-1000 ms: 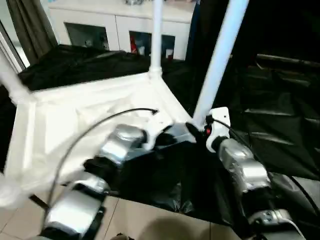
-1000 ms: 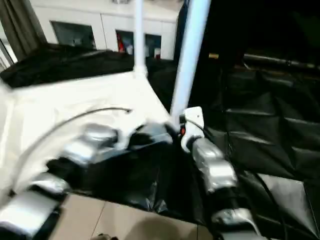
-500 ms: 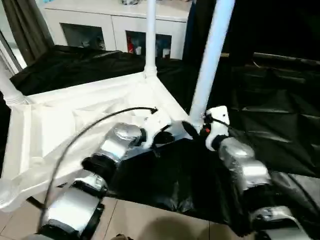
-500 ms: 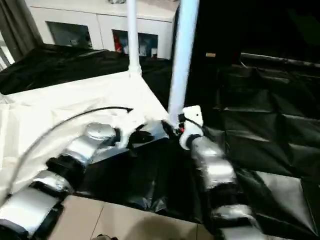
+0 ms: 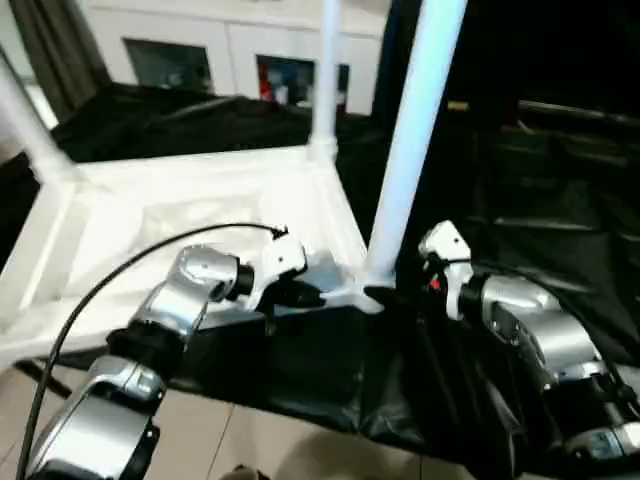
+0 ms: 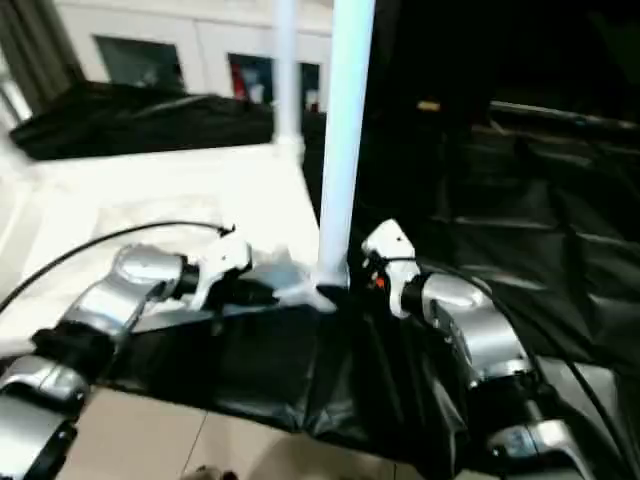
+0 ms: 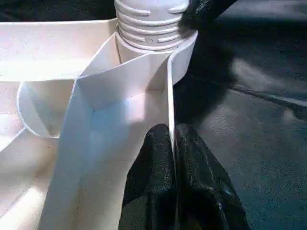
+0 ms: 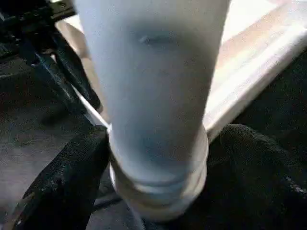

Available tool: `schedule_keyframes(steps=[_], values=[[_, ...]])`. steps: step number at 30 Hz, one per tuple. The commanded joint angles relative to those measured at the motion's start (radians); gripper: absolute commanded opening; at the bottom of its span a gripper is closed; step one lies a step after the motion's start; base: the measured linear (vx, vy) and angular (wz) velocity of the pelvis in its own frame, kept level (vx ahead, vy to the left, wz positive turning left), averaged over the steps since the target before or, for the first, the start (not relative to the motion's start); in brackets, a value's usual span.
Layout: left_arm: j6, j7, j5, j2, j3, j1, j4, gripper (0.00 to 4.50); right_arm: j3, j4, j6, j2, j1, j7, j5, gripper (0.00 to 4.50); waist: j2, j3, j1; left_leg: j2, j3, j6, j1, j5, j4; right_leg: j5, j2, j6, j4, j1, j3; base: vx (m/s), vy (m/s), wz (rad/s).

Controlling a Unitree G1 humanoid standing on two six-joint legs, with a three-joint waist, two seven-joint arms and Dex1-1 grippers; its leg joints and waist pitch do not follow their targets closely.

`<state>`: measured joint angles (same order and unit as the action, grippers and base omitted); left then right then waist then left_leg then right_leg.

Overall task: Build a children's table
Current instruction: Rotate leg to tighten

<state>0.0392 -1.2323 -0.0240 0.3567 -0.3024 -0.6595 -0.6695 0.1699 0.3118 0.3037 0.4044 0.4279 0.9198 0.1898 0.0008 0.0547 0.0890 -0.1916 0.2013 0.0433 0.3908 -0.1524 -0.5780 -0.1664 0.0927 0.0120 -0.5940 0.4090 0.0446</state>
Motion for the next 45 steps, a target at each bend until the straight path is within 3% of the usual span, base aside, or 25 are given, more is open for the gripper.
schedule_keyframes(steps=[1,7,14,19,22,23,28,33,36,37,43,45], values=[[-0.005,-0.044,0.03,-0.002,-0.012,0.002,0.047,0.0,0.008,-0.024,0.011,0.007,-0.003,0.009,-0.002,4.03,-0.01,-0.069,-0.001,-0.041,-0.013,-0.028,-0.03,-0.276,0.065,-0.23,0.049,-0.241,0.062,-0.039,-0.031,0.0,0.0,0.0],[0.007,-0.046,0.027,0.002,-0.01,0.013,0.068,0.0,0.026,-0.014,0.011,0.007,0.003,0.027,-0.01,3.64,-0.01,-0.068,-0.001,-0.039,-0.016,-0.006,-0.03,-0.294,0.068,-0.272,0.049,-0.214,0.066,-0.037,-0.033,0.0,0.0,0.0],[0.015,-0.05,0.024,0.006,-0.007,0.017,0.077,0.0,0.027,-0.019,0.017,0.009,-0.002,0.039,-0.006,3.15,-0.011,-0.071,0.0,-0.038,-0.015,-0.021,-0.026,-0.253,0.063,-0.206,0.047,-0.227,0.058,-0.042,-0.032,0.0,0.0,0.0],[0.023,-0.031,0.02,0.0,0.0,0.016,0.068,0.0,0.021,-0.013,0.024,-0.005,-0.01,0.012,-0.005,2.83,-0.01,-0.071,0.0,-0.038,-0.015,-0.018,-0.028,-0.261,0.063,-0.219,0.048,-0.228,0.06,-0.041,-0.032,0.0,0.0,0.0],[0.044,0.047,-0.001,-0.02,0.012,-0.001,0.034,0.0,-0.004,0.018,0.03,-0.04,-0.007,-0.065,-0.011,2.76,-0.01,-0.07,-0.003,-0.035,-0.015,-0.009,-0.027,-0.267,0.064,-0.231,0.048,-0.225,0.062,-0.039,-0.032,0.0,0.0,0.0],[0.059,0.137,-0.016,-0.054,0.029,-0.026,-0.018,0.0,-0.046,0.061,0.051,-0.102,0.0,-0.189,-0.012,2.76,-0.01,-0.069,-0.007,-0.034,-0.014,-0.005,-0.028,-0.277,0.064,-0.254,0.047,-0.221,0.065,-0.036,-0.033,0.0,0.0,0.0],[0.085,0.342,-0.046,-0.158,0.048,-0.091,-0.126,0.0,-0.112,0.148,0.036,-0.258,0.018,-0.479,-0.034,2.75,-0.008,-0.066,-0.011,-0.032,-0.021,0.037,-0.034,-0.338,0.07,-0.364,0.05,-0.181,0.078,-0.029,-0.032,0.0,0.0,0.0],[0.115,0.478,-0.062,-0.257,0.047,-0.143,-0.196,0.0,-0.113,0.227,-0.019,-0.359,0.055,-0.648,-0.073,2.75,-0.007,-0.064,-0.014,-0.029,-0.021,0.04,-0.04,-0.368,0.071,-0.392,0.049,-0.163,0.089,-0.023,-0.034,0.0,0.0,0.0],[0.102,0.485,-0.072,-0.272,0.035,-0.15,-0.208,0.0,-0.115,0.245,-0.054,-0.375,0.065,-0.65,-0.082,2.75,-0.005,-0.065,-0.011,-0.029,-0.023,0.035,-0.038,-0.374,0.073,-0.393,0.049,-0.152,0.09,-0.029,-0.032,0.0,0.0,0.0],[0.1,0.485,-0.073,-0.273,0.035,-0.151,-0.212,0.0,-0.118,0.247,-0.058,-0.378,0.066,-0.651,-0.082,3.31,-0.007,-0.066,-0.01,-0.029,-0.023,0.032,-0.038,-0.372,0.072,-0.384,0.049,-0.151,0.09,-0.029,-0.033,0.0,0.0,0.0],[0.066,0.427,-0.073,-0.248,0.03,-0.135,-0.207,0.0,-0.136,0.214,-0.081,-0.357,0.068,-0.588,-0.057,3.89,-0.006,-0.066,-0.012,-0.03,-0.024,0.021,-0.034,-0.374,0.075,-0.363,0.048,-0.157,0.087,-0.033,-0.032,0.0,0.0,0.0],[0.053,0.385,-0.069,-0.222,0.028,-0.124,-0.196,0.0,-0.12,0.179,-0.065,-0.313,0.061,-0.505,-0.047,4.12,-0.012,-0.068,-0.011,-0.03,-0.023,0.013,-0.032,-0.363,0.074,-0.353,0.049,-0.159,0.086,-0.036,-0.032,0.0,0.0,0.0]])
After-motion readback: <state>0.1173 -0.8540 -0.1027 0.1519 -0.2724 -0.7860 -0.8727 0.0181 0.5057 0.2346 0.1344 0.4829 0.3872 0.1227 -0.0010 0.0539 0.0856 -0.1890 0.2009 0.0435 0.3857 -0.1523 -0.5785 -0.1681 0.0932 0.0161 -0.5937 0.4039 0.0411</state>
